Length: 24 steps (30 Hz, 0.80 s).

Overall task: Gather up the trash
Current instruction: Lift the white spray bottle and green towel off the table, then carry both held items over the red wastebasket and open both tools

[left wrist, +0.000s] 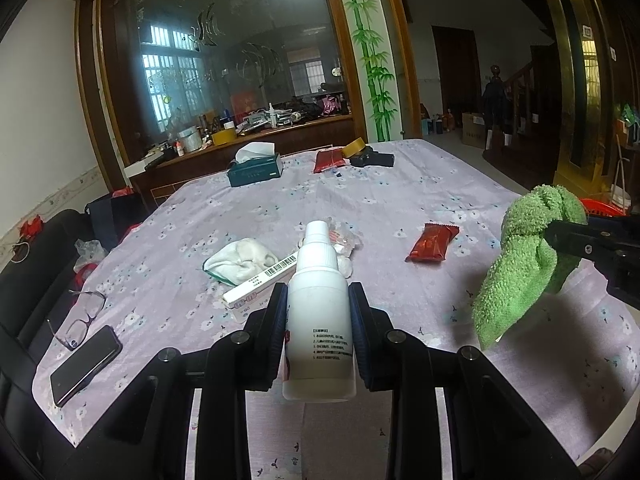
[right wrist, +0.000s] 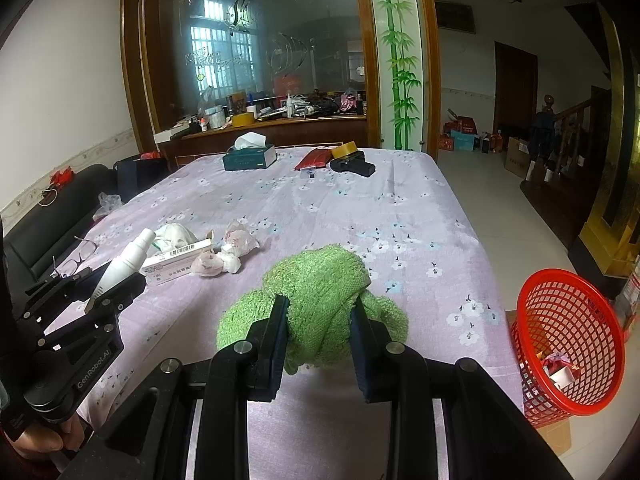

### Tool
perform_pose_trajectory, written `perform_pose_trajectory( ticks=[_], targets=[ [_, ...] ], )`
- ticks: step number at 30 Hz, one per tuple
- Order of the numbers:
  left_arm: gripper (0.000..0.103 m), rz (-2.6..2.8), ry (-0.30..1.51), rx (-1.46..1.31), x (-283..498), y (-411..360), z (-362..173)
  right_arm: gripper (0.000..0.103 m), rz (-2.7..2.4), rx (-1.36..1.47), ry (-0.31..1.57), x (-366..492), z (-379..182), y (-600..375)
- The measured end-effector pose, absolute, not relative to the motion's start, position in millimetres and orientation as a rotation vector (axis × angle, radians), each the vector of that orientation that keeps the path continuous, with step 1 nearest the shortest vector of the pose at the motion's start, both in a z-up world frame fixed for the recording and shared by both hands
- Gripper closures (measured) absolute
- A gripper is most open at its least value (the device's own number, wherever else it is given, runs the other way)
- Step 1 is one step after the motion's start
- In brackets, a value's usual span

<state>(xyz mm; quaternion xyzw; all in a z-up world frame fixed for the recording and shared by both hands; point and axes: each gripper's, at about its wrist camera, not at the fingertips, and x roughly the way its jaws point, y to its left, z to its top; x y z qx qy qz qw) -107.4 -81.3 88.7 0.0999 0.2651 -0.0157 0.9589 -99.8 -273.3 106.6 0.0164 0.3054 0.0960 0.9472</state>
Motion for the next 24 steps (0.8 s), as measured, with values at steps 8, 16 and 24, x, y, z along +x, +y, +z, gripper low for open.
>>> perform_pose_trajectory(
  ticks=[8, 16, 24],
  targets=[
    [0.074, -0.026, 0.526, 0.204, -109, -80, 89, 0.073, 0.189, 0.023, 0.619, -100, 110, -270],
    [0.075, -0.026, 0.527, 0.203, -109, -79, 88, 0.073, 0.189, 0.021, 0.618, -101, 110, -268],
    [0.075, -0.126, 0.606, 0.091, -100, -62, 85, 0.073, 0.185, 0.028, 0.617, -100, 114, -269]
  ],
)
